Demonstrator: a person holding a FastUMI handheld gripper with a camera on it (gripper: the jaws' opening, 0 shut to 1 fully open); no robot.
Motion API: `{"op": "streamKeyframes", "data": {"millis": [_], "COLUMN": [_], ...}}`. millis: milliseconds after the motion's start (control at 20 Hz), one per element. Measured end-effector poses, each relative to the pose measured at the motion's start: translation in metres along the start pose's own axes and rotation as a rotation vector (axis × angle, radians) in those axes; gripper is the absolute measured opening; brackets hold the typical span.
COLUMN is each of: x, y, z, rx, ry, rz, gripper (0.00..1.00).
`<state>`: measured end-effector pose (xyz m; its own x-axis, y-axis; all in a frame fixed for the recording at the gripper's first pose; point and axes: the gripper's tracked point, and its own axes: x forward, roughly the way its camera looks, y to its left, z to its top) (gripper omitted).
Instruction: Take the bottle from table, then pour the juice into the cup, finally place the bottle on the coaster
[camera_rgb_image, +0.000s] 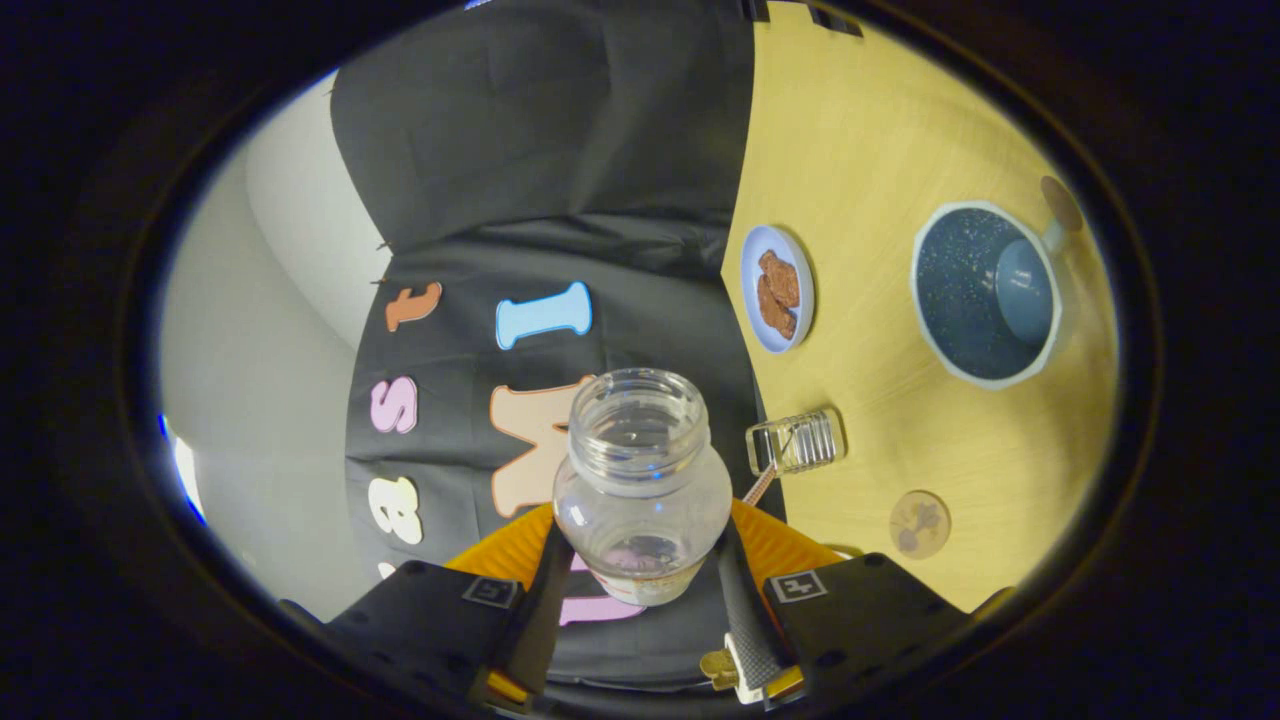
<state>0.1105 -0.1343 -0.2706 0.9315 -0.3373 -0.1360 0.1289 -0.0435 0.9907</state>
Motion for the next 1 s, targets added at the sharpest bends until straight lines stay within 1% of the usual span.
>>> {"op": "streamKeyframes", "data": {"millis": [1000], "x": [0.0035], "y": [0.0083], "z": [0.0014], "rx": [0.09], "ry": [-0.019], "rz": [0.028], "gripper": [0.75]}}
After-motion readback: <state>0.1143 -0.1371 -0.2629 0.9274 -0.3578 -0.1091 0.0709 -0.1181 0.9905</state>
